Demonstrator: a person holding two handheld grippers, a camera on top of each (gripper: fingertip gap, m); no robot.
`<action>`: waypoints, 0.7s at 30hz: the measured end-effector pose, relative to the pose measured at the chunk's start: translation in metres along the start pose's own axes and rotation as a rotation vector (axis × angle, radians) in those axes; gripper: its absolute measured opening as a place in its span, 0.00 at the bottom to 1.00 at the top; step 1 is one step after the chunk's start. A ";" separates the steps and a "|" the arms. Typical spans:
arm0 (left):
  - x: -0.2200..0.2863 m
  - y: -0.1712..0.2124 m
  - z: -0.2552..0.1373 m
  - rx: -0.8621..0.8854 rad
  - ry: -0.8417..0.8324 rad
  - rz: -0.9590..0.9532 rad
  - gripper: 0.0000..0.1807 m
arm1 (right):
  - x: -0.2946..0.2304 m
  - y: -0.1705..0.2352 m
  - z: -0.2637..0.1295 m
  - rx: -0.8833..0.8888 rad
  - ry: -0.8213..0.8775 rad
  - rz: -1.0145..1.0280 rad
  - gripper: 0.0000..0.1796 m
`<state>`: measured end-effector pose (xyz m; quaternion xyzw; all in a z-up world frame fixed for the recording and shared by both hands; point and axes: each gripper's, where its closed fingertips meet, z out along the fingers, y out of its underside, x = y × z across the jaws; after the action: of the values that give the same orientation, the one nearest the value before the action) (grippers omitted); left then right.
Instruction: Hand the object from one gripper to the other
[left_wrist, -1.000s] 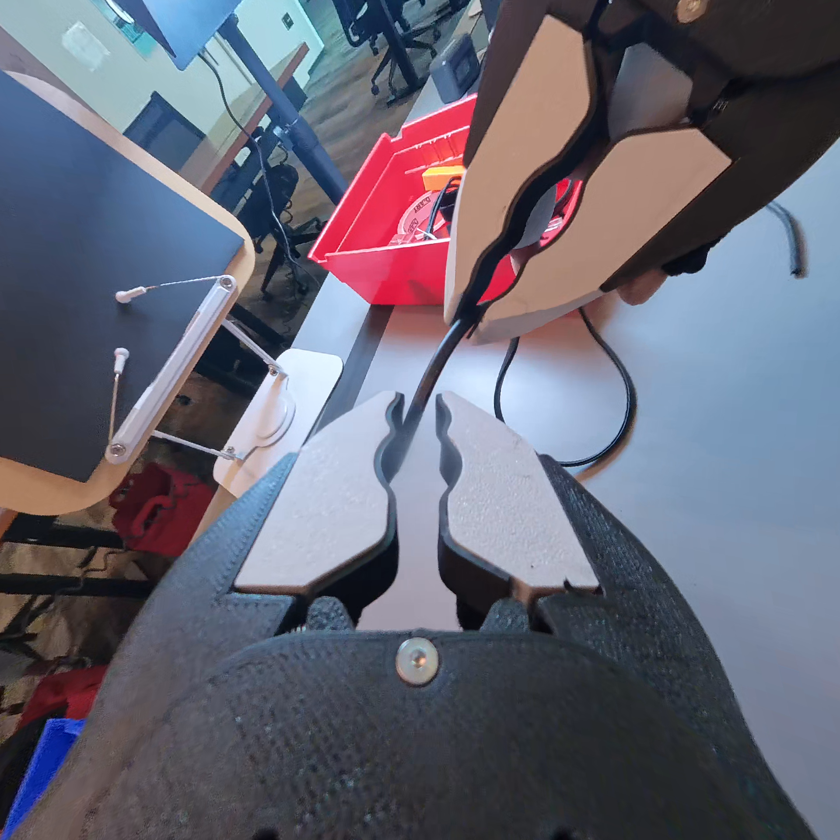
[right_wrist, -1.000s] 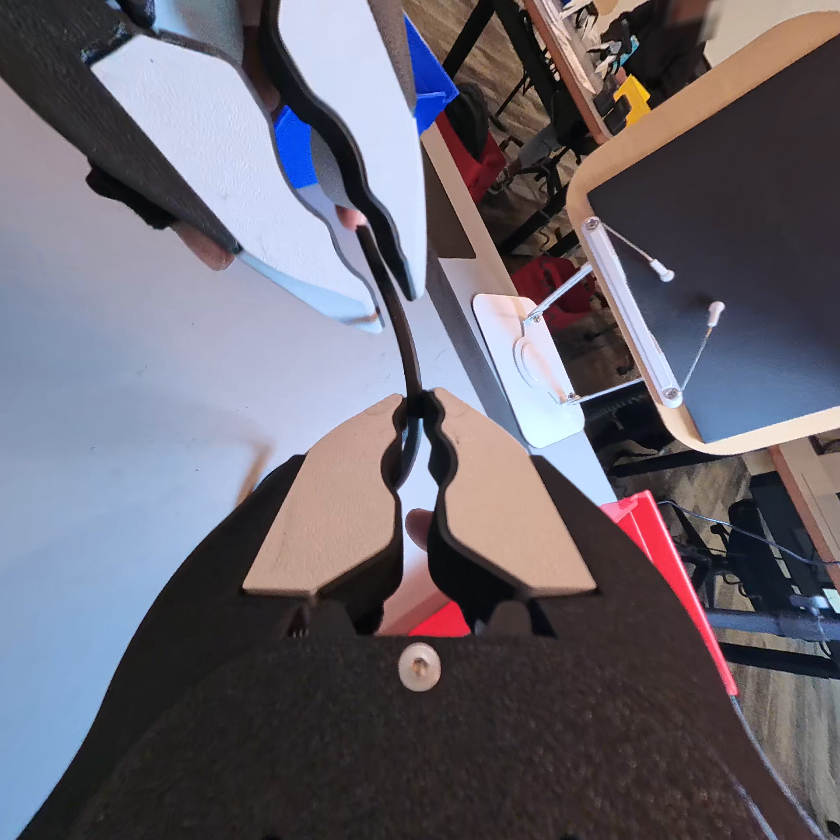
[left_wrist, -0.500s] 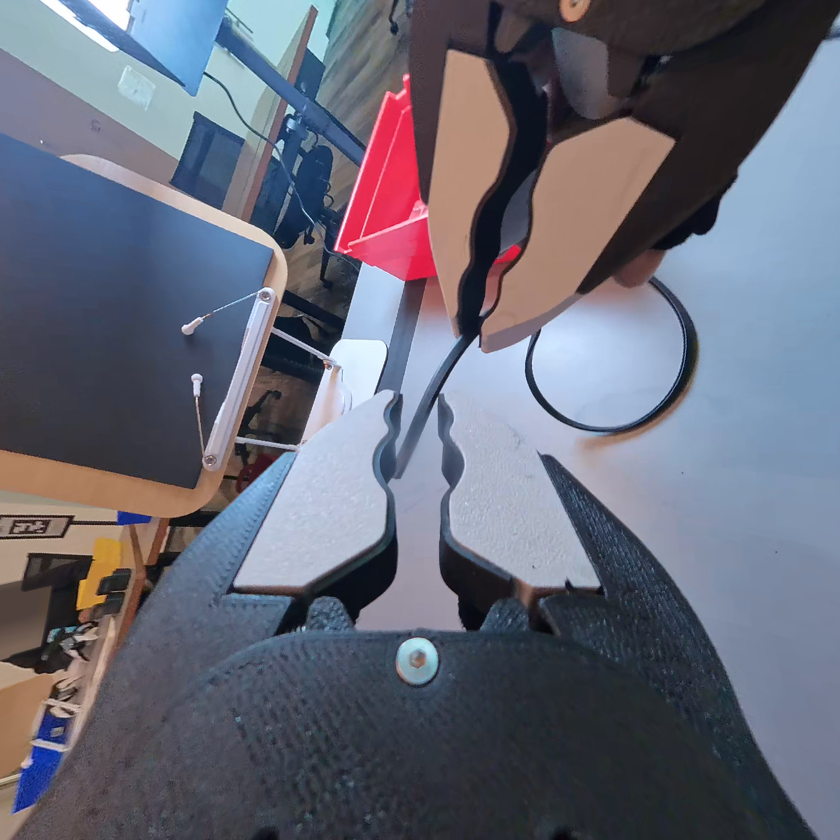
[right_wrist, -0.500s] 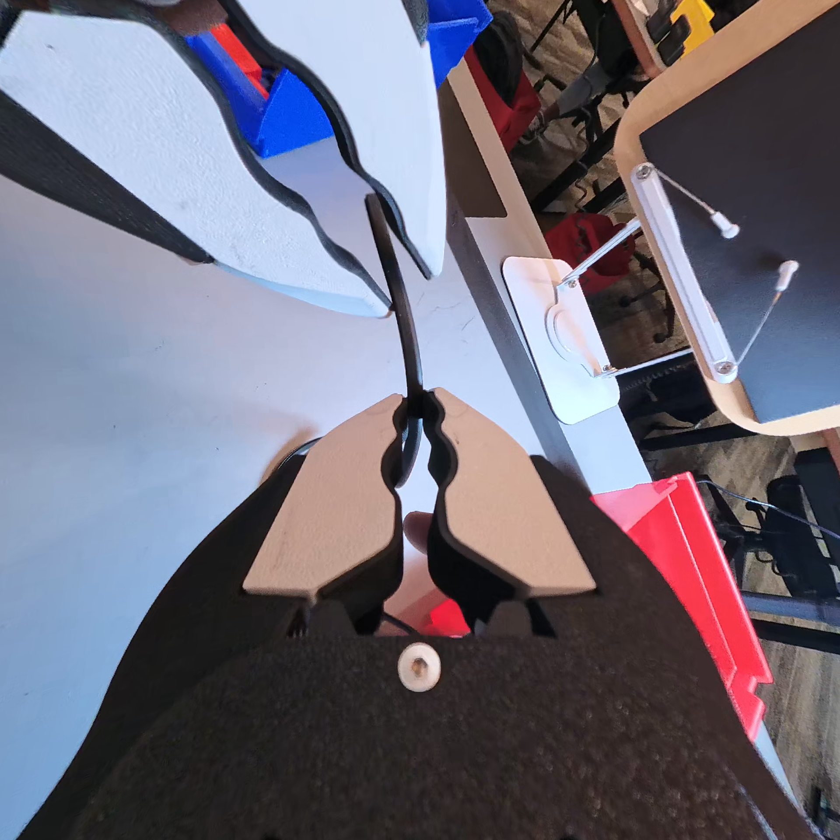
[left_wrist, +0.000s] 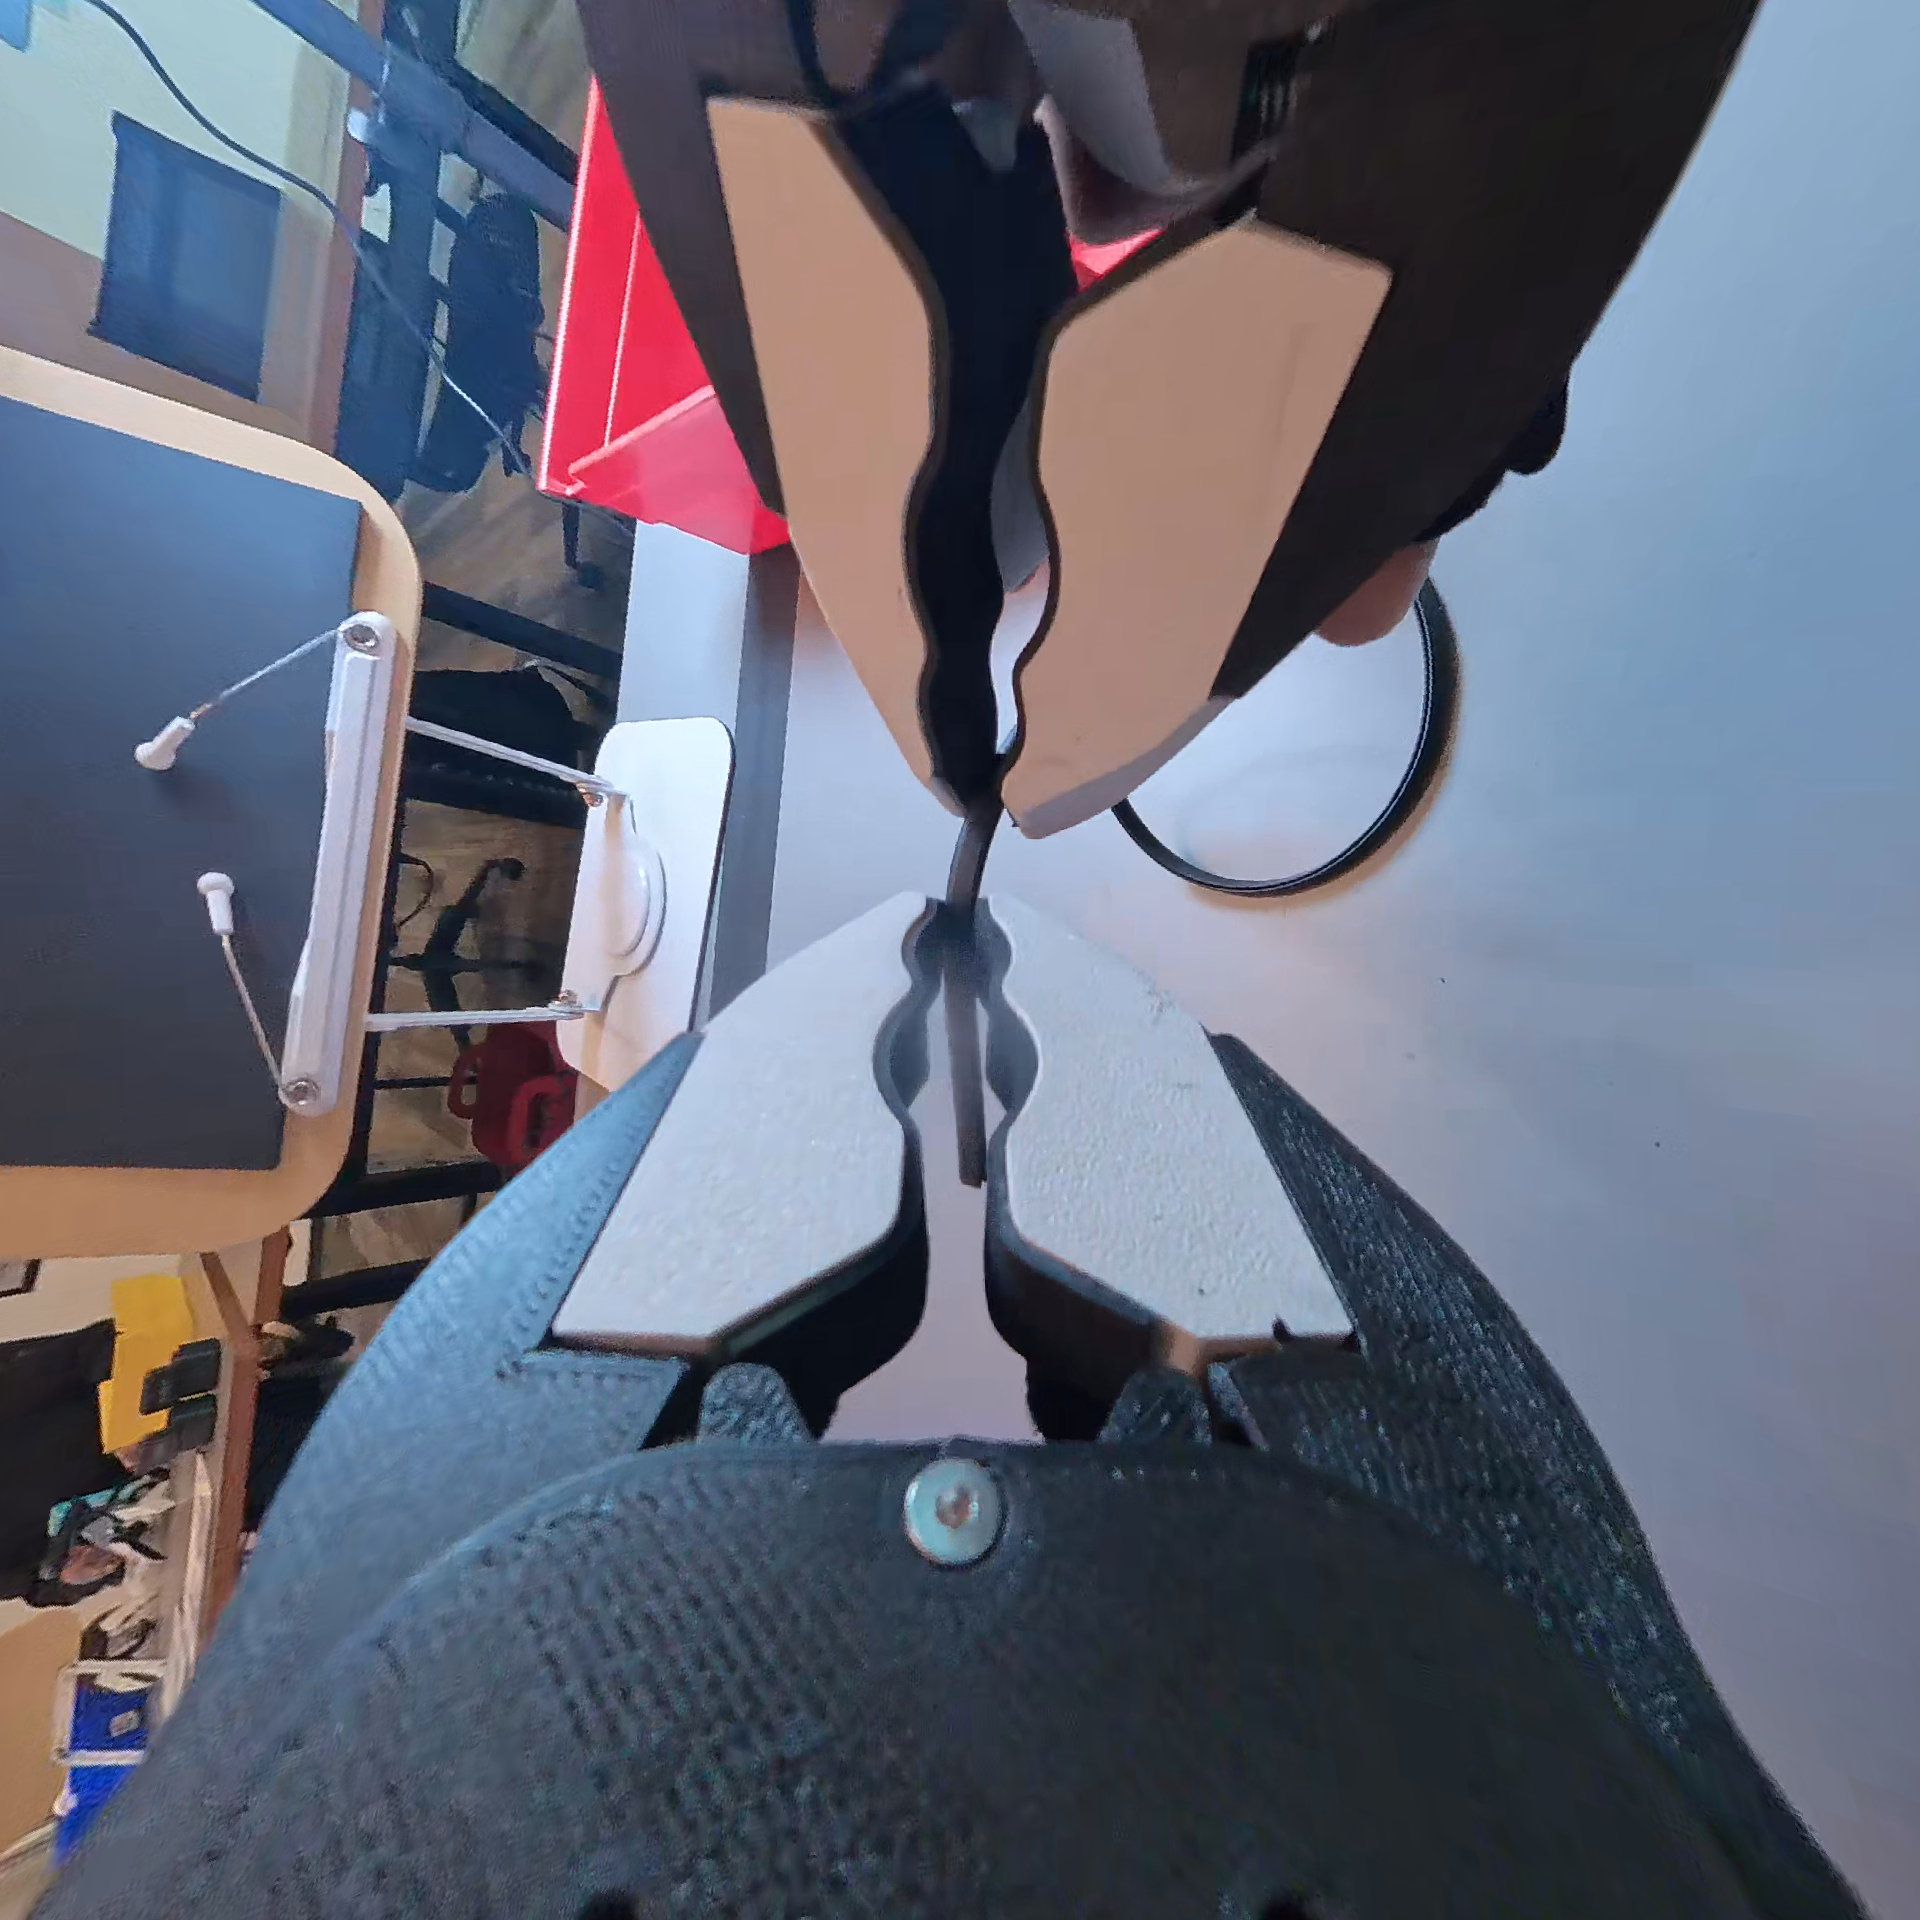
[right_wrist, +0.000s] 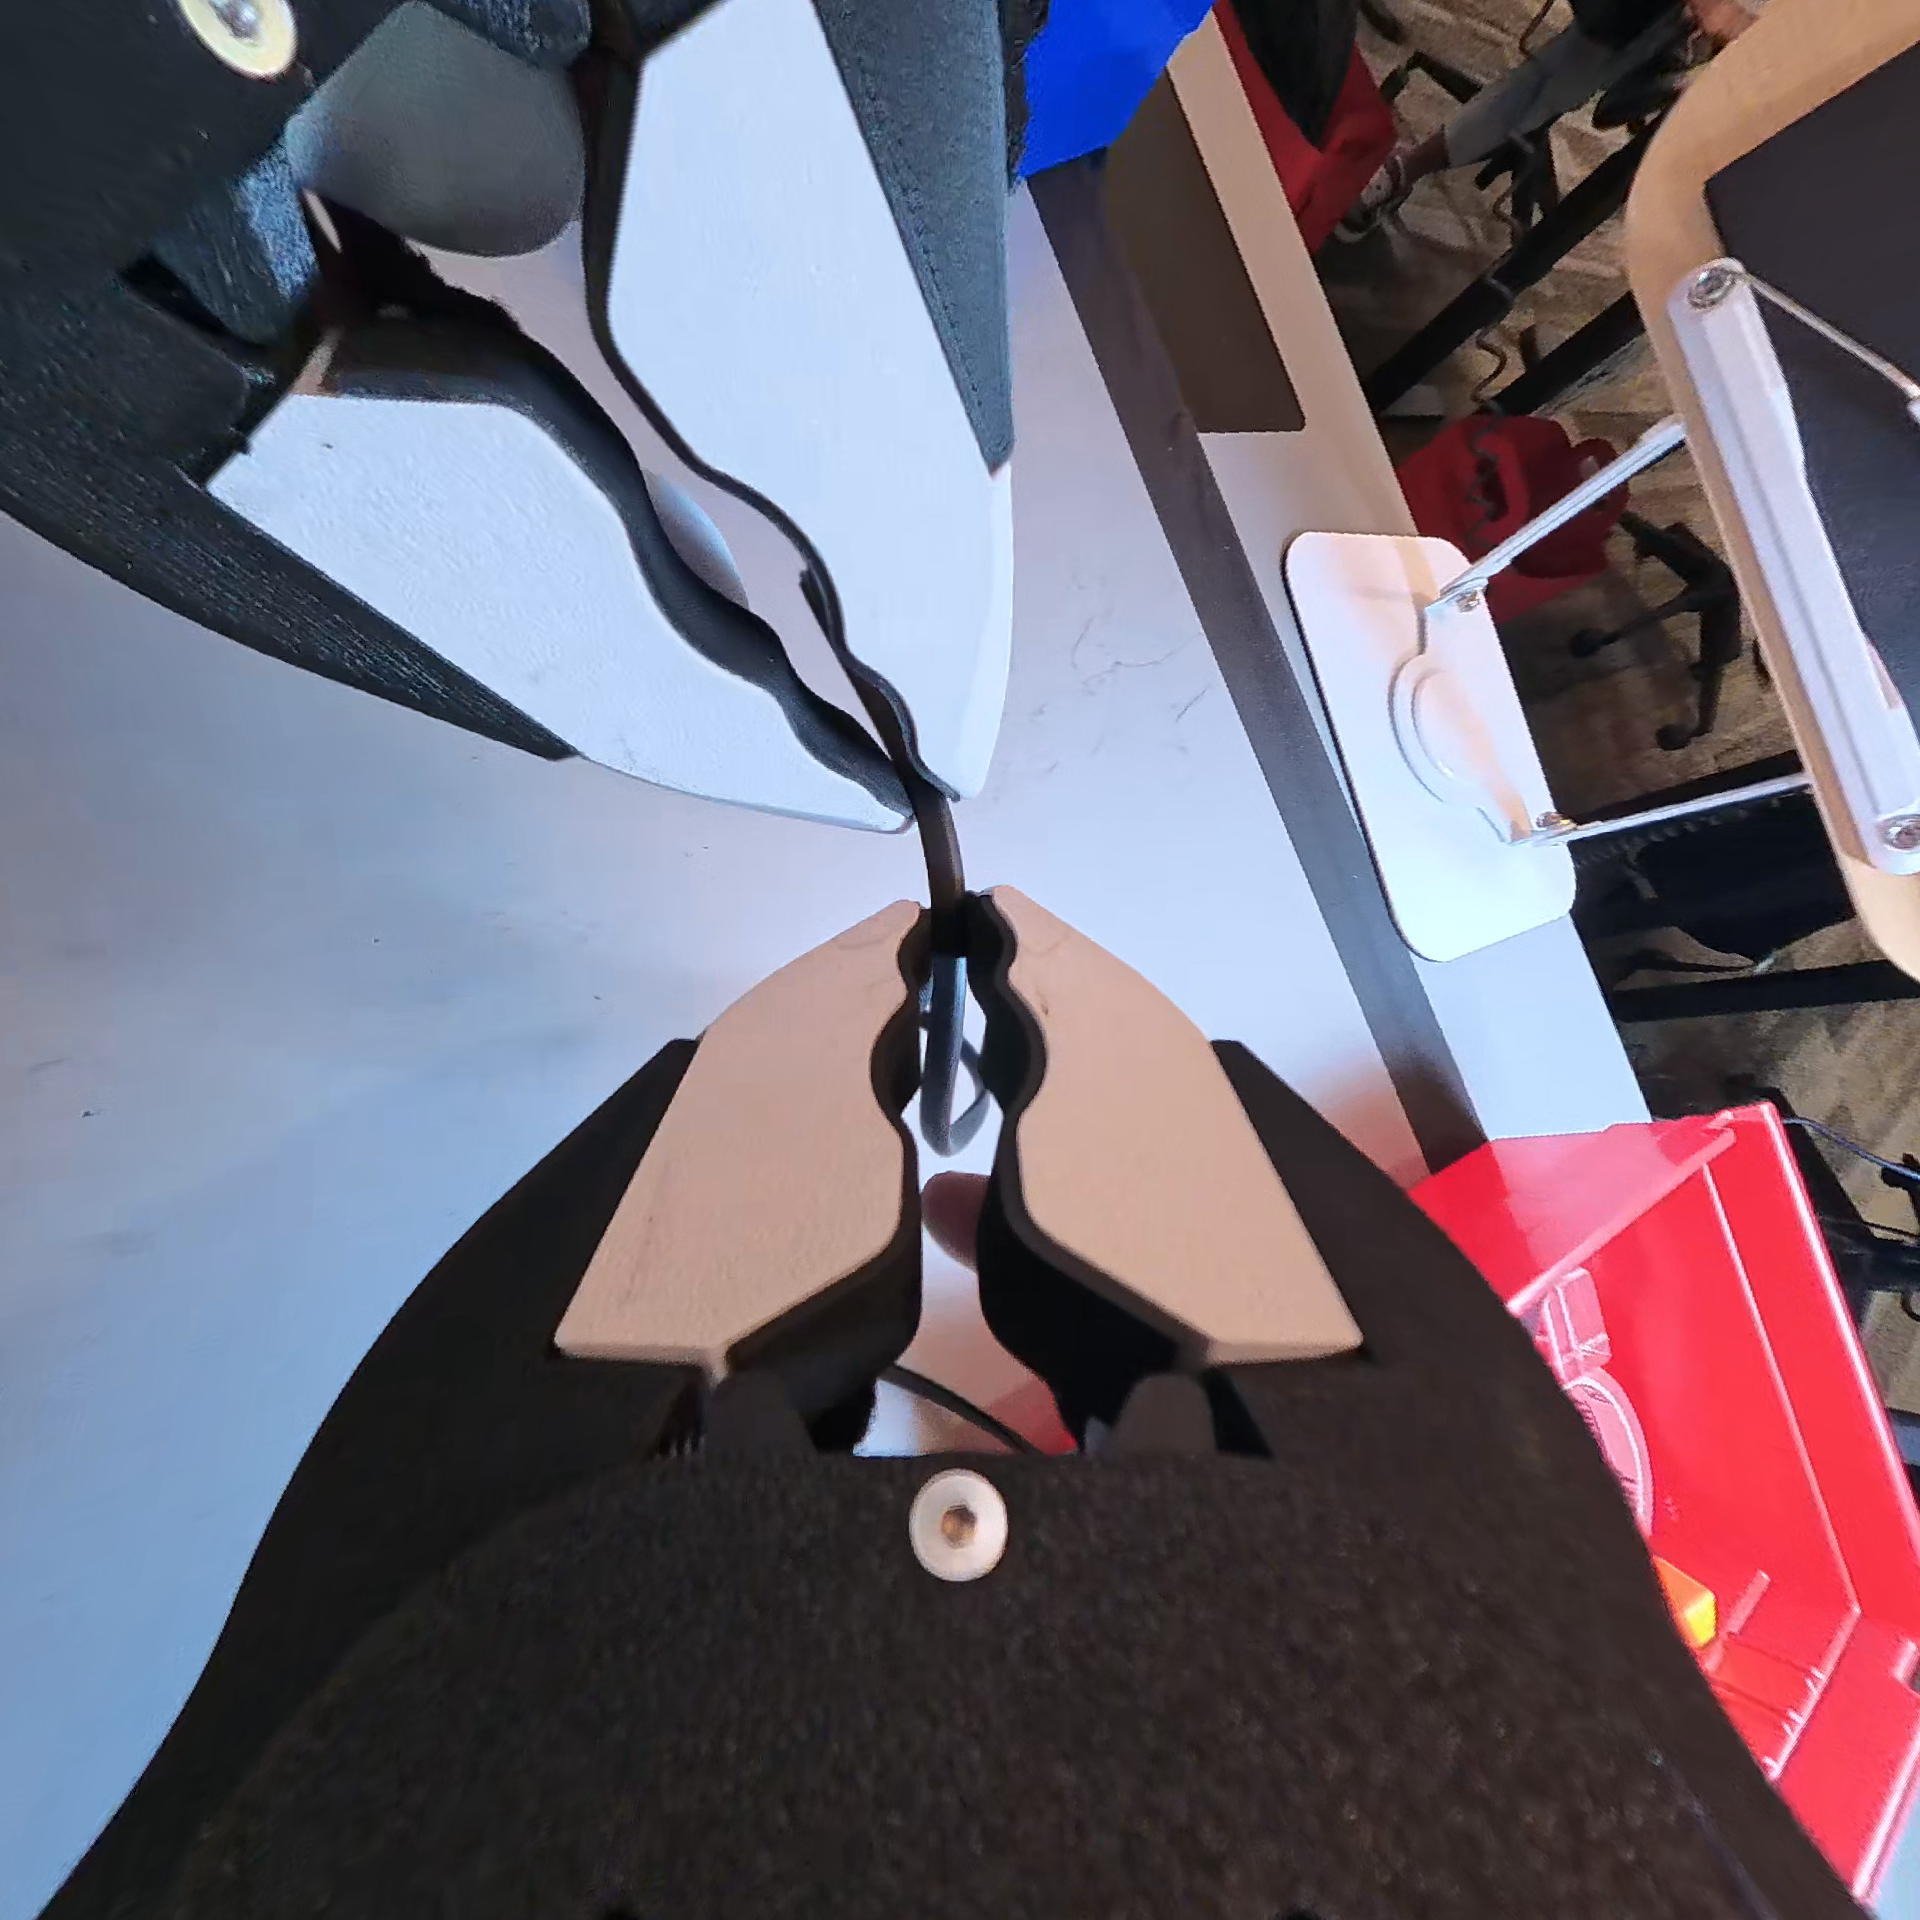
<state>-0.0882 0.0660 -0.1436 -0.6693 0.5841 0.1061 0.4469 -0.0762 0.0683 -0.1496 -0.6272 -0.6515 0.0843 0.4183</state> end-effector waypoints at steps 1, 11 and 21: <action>-0.002 -0.001 0.000 0.012 -0.006 -0.012 0.03 | 0.003 -0.001 -0.001 0.012 0.012 0.003 0.03; -0.019 0.003 -0.010 0.150 0.097 -0.336 0.03 | 0.021 -0.019 -0.009 0.153 0.137 -0.076 0.12; -0.028 0.008 -0.016 0.272 0.322 -0.789 0.03 | 0.042 -0.031 -0.010 0.220 0.532 -0.458 0.08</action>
<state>-0.1092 0.0745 -0.1195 -0.7839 0.3548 -0.2558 0.4407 -0.0876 0.0952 -0.1052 -0.4165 -0.6303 -0.1081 0.6462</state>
